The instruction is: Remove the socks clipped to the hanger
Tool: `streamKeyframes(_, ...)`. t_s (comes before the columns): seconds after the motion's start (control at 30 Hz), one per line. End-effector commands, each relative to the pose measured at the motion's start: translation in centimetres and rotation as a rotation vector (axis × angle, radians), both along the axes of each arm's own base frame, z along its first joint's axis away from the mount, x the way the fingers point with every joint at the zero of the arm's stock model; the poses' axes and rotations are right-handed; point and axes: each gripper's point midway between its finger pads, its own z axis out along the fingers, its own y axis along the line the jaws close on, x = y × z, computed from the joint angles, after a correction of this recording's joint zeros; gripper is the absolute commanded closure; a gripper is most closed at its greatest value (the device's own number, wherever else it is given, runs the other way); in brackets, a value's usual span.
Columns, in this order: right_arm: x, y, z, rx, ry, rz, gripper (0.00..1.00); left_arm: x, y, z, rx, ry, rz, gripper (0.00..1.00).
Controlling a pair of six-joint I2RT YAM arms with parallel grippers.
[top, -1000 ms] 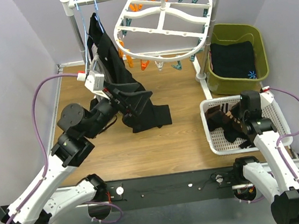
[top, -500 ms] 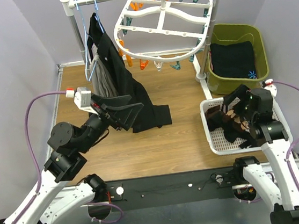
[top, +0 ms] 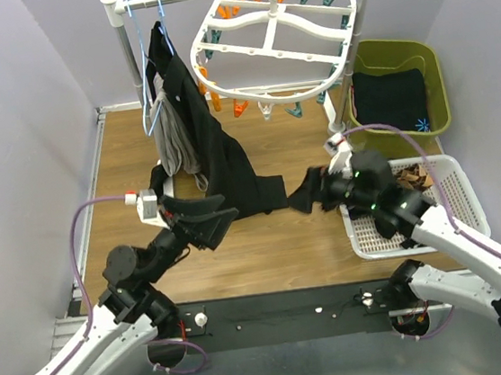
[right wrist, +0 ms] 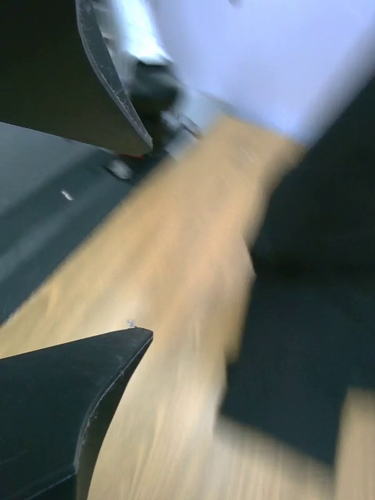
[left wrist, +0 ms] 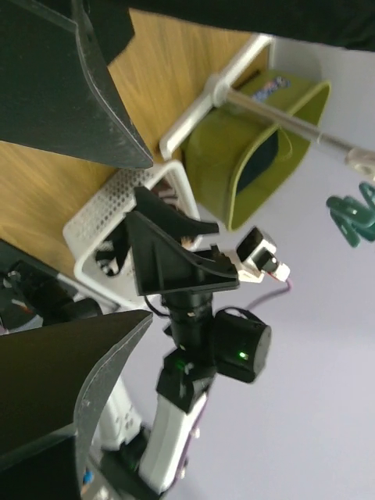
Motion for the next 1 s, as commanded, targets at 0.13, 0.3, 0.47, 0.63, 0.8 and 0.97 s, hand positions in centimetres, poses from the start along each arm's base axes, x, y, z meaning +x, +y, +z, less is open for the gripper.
streamKeyframes(0.13,-5.1,3.8,-1.0,0.214,-0.191,0.108,0.0,-5.3,3.7,-1.7,-0.353,-0.09,-0.134,0.19)
streamKeyframes(0.3,-6.1,0.1,-3.8,0.281,-0.205,-0.016,0.0,-6.2,1.6,-4.7,-0.31,-0.05,-0.258,0.19)
streamKeyframes(0.47,-6.8,-3.4,-4.6,0.386,-0.269,-0.132,0.0,-7.0,2.1,-5.6,-0.388,-0.085,-0.296,0.19)
streamKeyframes(0.63,-6.5,-3.7,-9.5,0.234,-0.14,-0.167,0.0,-6.9,1.4,-7.3,-0.371,-0.053,-0.328,0.19)
streamKeyframes(0.8,-6.4,-3.7,-12.3,0.275,-0.105,-0.195,0.0,-6.6,0.9,-8.9,-0.355,-0.015,-0.336,0.19)
streamKeyframes(0.97,-6.3,-3.6,-13.3,0.273,-0.095,-0.202,0.0,-6.5,0.6,-9.4,-0.338,0.002,-0.338,0.19)
